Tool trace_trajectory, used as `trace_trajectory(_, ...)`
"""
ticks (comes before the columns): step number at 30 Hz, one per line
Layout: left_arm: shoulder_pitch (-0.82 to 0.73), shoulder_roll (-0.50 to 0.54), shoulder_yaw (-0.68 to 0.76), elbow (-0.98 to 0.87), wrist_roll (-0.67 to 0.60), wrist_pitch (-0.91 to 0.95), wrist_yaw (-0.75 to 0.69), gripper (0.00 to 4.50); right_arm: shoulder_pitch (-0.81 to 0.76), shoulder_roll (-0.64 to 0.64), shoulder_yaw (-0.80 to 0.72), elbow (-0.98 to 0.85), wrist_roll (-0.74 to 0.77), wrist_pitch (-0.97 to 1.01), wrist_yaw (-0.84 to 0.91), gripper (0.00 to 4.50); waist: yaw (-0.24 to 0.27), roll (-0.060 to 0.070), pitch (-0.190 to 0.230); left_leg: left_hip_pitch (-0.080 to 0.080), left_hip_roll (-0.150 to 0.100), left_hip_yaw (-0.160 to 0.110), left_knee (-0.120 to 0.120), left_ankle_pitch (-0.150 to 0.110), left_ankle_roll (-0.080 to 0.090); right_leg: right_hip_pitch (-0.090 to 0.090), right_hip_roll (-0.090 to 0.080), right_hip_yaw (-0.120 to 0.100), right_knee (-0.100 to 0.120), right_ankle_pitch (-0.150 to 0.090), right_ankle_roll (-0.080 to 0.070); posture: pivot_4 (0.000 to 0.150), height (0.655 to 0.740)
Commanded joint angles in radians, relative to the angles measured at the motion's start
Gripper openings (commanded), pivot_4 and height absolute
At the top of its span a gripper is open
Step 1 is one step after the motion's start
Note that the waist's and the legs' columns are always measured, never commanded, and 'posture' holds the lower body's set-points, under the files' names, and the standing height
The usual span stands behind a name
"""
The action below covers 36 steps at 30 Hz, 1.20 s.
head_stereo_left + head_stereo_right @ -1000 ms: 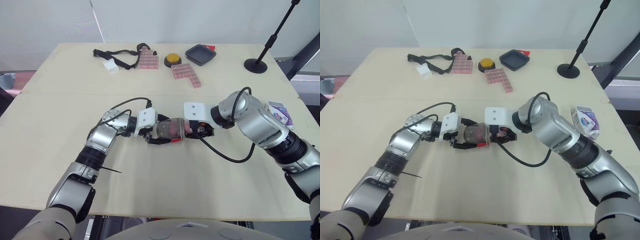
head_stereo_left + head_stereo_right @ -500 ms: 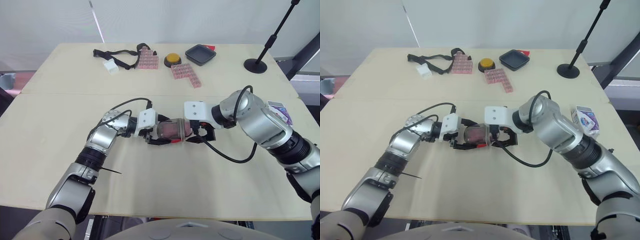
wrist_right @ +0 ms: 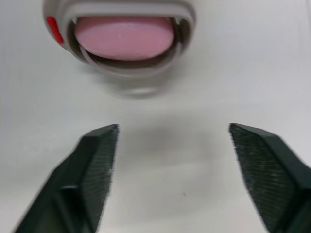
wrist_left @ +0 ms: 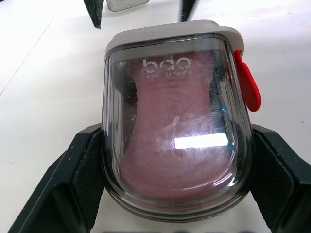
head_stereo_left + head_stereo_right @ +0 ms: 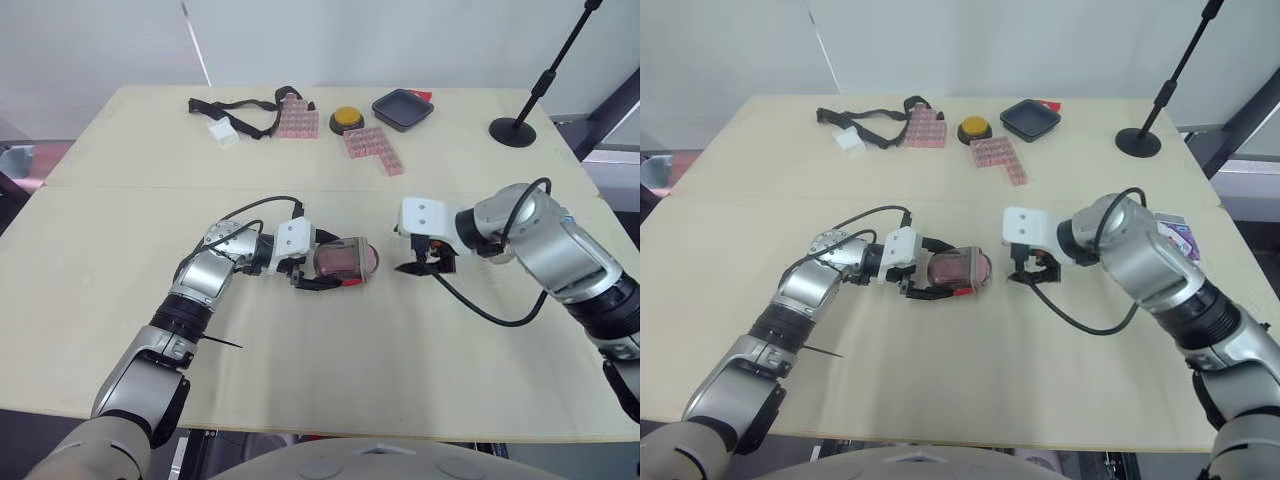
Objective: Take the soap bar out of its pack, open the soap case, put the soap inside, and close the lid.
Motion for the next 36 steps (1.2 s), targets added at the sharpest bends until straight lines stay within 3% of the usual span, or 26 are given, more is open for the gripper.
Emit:
trace_trajectory(1, -0.013, 0.008, 0.012, -0.034, -0.02, -0.012, -0.003, 3.47, 0.008, 0.013, -0.036, -0.029, 0.032, -0.019, -0.001, 2.28, 0.0, 0.0, 0.0, 0.0, 0.0, 0.0, 0.0, 0.0, 0.0, 0.0, 0.0, 0.0, 0.0, 0.0, 0.0, 0.15, 0.74)
trace_trajectory(8, -0.02, 0.01, 0.015, -0.039, -0.021, -0.004, 0.0, 3.47, 0.028, 0.036, -0.012, -0.079, 0.052, -0.014, 0.006, 0.05, 0.001, 0.0, 0.0, 0.0, 0.0, 0.0, 0.0, 0.0, 0.0, 0.0, 0.0, 0.0, 0.0, 0.0, 0.0, 0.15, 0.74)
trace_trajectory(25, -0.02, 0.004, 0.014, -0.055, -0.027, 0.009, 0.011, 3.47, -0.019, 0.105, 0.06, -0.064, 0.006, -0.036, -0.006, 0.02, -0.001, 0.0, 0.0, 0.0, 0.0, 0.0, 0.001, 0.0, 0.0, -0.001, 0.0, 0.0, 0.001, 0.0, 0.0, 0.15, 0.74)
trace_trajectory(36, -0.013, 0.013, 0.017, -0.053, -0.025, 0.003, 0.012, 3.47, 0.012, 0.056, 0.001, -0.045, 0.019, -0.013, 0.008, 0.02, 0.0, 0.0, 0.0, 0.0, 0.0, 0.0, 0.001, 0.0, 0.0, -0.001, 0.0, 0.0, 0.001, 0.0, 0.0, 0.15, 0.74)
